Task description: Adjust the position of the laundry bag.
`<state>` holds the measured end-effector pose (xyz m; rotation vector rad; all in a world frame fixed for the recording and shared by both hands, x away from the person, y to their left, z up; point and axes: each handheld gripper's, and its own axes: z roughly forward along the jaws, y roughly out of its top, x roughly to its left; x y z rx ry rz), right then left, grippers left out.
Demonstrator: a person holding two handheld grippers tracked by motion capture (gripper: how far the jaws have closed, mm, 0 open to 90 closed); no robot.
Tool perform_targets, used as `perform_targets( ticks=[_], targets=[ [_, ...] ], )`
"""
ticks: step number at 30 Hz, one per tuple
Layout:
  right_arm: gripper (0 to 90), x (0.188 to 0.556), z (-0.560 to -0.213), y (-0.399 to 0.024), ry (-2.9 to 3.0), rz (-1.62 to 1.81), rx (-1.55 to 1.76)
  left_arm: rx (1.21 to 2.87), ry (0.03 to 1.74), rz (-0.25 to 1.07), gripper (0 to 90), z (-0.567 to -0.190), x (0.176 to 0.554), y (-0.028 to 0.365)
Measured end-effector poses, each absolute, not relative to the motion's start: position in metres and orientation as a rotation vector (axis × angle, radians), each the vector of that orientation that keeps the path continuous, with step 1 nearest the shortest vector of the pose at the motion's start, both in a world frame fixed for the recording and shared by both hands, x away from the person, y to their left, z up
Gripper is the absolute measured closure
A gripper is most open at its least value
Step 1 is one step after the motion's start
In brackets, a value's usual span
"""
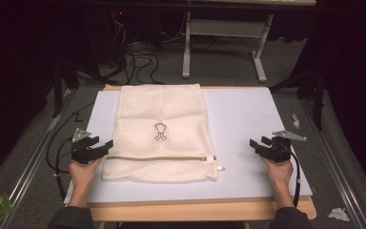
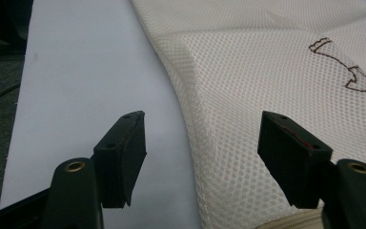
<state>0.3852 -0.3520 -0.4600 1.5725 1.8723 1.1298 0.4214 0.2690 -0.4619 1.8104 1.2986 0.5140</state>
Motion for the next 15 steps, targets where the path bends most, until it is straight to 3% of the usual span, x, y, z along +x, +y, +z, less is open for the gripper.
perform_targets(
  ticks=[15],
  targets=[
    [53.1, 0.398, -0.457, -0.318, 2.018, 1.192, 1.536, 1.881, 1.306, 0.456, 33.3, -0.459, 0.428, 0.257]
  ],
)
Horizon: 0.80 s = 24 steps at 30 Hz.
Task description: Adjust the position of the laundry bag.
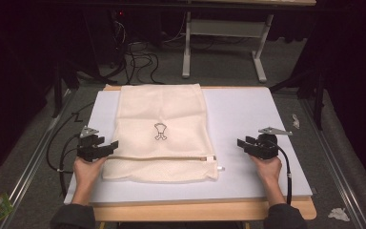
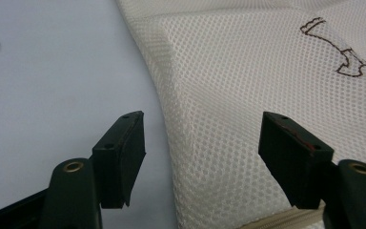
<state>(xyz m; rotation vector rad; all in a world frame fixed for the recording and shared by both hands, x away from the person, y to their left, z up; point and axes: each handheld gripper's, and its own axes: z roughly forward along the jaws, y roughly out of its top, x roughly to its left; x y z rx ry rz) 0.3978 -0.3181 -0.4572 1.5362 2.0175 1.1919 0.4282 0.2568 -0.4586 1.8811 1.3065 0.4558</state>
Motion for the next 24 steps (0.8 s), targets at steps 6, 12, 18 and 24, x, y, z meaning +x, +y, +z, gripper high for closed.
perform_targets(
  ticks=[6, 12, 18, 24],
  targets=[
    [53.6, 0.404, -0.450, -0.308, 2.050, 1.189, 1.518, 1.889, 1.327, 0.452, 33.3, -0.461, 0.429, 0.258],
    [54.3, 0.407, -0.447, -0.296, 2.085, 1.190, 1.497, 1.908, 1.319, 0.444, 33.7, -0.461, 0.429, 0.255],
    [54.7, 0.412, -0.449, -0.279, 2.146, 1.175, 1.477, 1.905, 1.324, 0.434, 33.7, -0.462, 0.430, 0.252],
    [54.8, 0.417, -0.449, -0.262, 2.199, 1.185, 1.450, 1.907, 1.349, 0.443, 34.6, -0.461, 0.432, 0.250]
  ],
)
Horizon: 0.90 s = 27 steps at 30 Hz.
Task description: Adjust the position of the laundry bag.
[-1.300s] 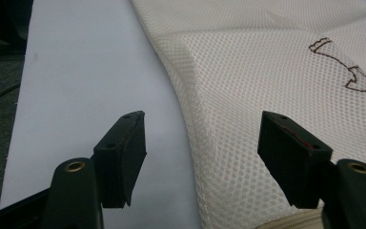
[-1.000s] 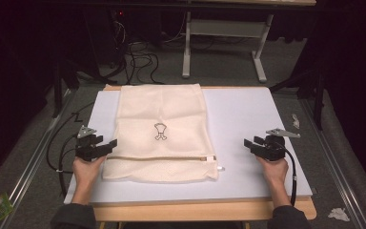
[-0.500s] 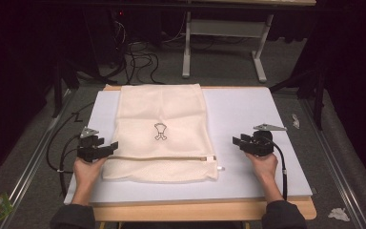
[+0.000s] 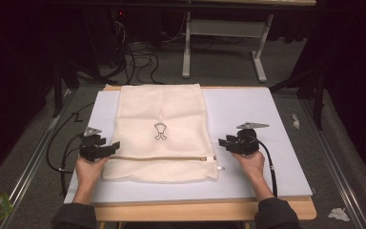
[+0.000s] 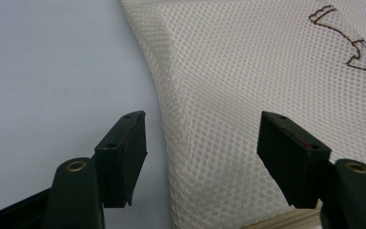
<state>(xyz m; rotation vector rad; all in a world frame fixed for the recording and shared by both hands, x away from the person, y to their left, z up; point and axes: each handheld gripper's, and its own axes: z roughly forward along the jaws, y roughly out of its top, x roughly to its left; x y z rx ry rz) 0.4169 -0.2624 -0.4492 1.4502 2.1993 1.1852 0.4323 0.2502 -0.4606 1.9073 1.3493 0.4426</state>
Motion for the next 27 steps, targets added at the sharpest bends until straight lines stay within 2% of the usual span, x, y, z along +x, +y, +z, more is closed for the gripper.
perform_targets(
  ticks=[14, 19, 24, 27],
  targets=[
    [54.7, 0.430, -0.454, -0.227, 2.306, 1.160, 1.435, 1.935, 1.370, 0.395, 41.9, -0.463, 0.439, 0.245],
    [56.0, 0.434, -0.460, -0.220, 2.338, 1.137, 1.446, 1.938, 1.369, 0.417, 45.9, -0.465, 0.440, 0.244],
    [61.1, 0.438, -0.465, -0.214, 2.360, 1.122, 1.460, 1.938, 1.384, 0.400, 51.0, -0.468, 0.443, 0.241],
    [67.6, 0.440, -0.467, -0.211, 2.376, 1.111, 1.462, 1.937, 1.392, 0.399, 56.9, -0.469, 0.445, 0.241]
  ],
)
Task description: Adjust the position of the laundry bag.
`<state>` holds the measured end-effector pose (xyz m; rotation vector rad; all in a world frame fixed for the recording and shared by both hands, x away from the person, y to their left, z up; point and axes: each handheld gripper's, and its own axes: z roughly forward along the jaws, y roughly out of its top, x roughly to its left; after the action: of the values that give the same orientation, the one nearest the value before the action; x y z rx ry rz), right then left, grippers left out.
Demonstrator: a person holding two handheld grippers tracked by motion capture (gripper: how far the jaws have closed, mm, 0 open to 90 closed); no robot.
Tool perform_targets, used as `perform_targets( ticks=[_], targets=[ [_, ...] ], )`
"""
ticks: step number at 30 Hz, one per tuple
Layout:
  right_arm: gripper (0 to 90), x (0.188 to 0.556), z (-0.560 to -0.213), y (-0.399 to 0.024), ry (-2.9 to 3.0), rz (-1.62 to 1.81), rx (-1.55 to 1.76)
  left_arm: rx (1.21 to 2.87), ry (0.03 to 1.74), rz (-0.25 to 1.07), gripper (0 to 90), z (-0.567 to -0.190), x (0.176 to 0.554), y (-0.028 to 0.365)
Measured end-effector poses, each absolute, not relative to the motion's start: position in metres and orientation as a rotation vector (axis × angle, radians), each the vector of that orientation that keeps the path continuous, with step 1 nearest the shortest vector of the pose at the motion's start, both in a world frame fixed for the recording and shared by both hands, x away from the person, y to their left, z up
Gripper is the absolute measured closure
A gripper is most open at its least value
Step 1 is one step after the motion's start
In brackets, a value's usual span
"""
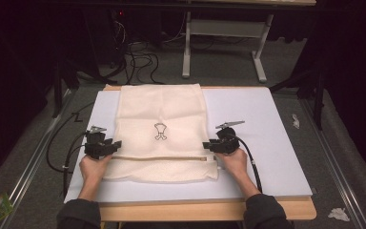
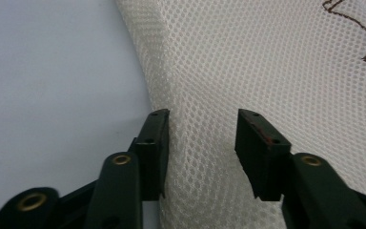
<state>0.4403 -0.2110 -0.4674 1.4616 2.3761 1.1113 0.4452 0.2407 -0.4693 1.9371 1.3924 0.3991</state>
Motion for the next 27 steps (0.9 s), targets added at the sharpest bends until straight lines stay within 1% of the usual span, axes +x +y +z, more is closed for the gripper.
perform_targets(
  ticks=[2, 4, 5, 7, 10, 15, 19, 27],
  targets=[
    [74.2, 0.441, -0.469, -0.210, 2.382, 1.118, 1.457, 1.948, 1.386, 0.399, 65.9, -0.471, 0.446, 0.240],
    [83.2, 0.441, -0.469, -0.211, 2.385, 1.121, 1.456, 1.960, 1.383, 0.396, 74.2, -0.472, 0.447, 0.239],
    [85.8, 0.443, -0.470, -0.212, 2.392, 1.130, 1.450, 1.955, 1.386, 0.397, 80.4, -0.472, 0.447, 0.240],
    [87.7, 0.443, -0.470, -0.212, 2.403, 1.133, 1.441, 1.949, 1.388, 0.379, 85.7, -0.471, 0.447, 0.241],
    [88.5, 0.443, -0.469, -0.215, 2.392, 1.152, 1.433, 1.937, 1.382, 0.371, 87.6, -0.469, 0.447, 0.242],
    [88.7, 0.440, -0.463, -0.217, 2.370, 1.170, 1.409, 1.918, 1.356, 0.382, 88.3, -0.462, 0.445, 0.241],
    [88.7, 0.439, -0.461, -0.223, 2.353, 1.183, 1.413, 1.918, 1.313, 0.398, 88.3, -0.456, 0.444, 0.233],
    [88.7, 0.434, -0.452, -0.239, 2.303, 1.197, 1.413, 1.933, 1.279, 0.391, 88.3, -0.453, 0.448, 0.218]
  ],
)
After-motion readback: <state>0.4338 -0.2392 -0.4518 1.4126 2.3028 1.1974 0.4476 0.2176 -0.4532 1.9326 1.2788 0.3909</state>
